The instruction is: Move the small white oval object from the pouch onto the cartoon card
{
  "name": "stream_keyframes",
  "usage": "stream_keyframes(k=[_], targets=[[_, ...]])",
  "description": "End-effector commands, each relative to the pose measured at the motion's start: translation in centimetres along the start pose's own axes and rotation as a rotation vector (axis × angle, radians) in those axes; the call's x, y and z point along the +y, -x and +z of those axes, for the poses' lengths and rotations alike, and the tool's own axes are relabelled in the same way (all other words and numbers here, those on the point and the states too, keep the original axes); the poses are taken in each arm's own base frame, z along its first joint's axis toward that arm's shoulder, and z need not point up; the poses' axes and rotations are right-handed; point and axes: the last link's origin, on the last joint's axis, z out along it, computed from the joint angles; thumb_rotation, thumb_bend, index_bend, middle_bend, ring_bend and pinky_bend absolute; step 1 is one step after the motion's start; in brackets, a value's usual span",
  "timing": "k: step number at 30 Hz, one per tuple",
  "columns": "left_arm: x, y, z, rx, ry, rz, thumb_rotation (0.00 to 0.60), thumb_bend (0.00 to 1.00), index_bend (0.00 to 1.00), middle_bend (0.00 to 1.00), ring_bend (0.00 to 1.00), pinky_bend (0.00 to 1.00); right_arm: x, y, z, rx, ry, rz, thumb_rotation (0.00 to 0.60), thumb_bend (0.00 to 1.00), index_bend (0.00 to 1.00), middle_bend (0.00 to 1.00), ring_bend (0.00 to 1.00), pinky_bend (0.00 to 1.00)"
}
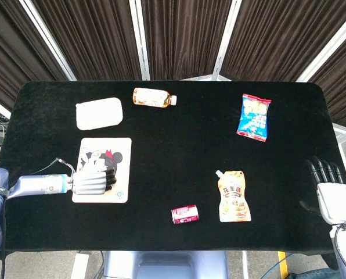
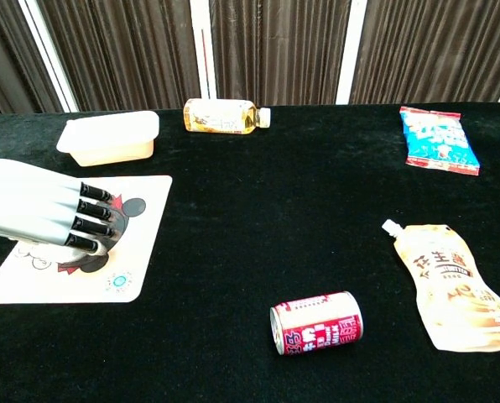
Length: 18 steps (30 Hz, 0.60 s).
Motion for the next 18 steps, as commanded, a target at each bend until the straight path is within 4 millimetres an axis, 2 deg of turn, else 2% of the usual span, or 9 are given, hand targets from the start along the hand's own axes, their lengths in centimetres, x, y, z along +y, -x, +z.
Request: stream_keyframes(k=[1,6,10,15,18], targets=[[-0.1,0.1,0.0,-0.004,-0.023,-0.007,0.600,0.00,0.00,0.00,0.00,0.00,0.0,0.0,-0.1,-0.001,-0.001,0.001,0.600,0.00,0.00,0.00,0.00,0.00],[-0.5,-0.1,-0.6,0.009,-0.066,-0.010,0.600,0.00,0.00,0.00,0.00,0.00,0.0,-0.2,-0.3,-0.003,-0.002,0.002,0.600,0.00,0.00,0.00,0.00,0.00],[-1.3,-0.6,-1.8,0.053,-0.196,-0.026,0.600,0.00,0.00,0.00,0.00,0.00,-0.1,-0.5,-0.5,0.006,-0.013,0.005,0.600,0.00,0.00,0.00,0.00,0.00],[-2.6,-1.2,-4.6,0.180,-0.662,-0.271,0.600,0.00,0.00,0.00,0.00,0.00,-0.1,-1.2,-0.8,0.028,-0.029,0.020,0.600,0.00,0.00,0.00,0.00,0.00],[-1.7,-1.4,-6.6,0.258,-0.982,-0.516,0.600,0.00,0.00,0.00,0.00,0.00,0.1,-1.4,-0.9,0.039,-0.034,0.029,0.600,0.00,0.00,0.00,0.00,0.00]])
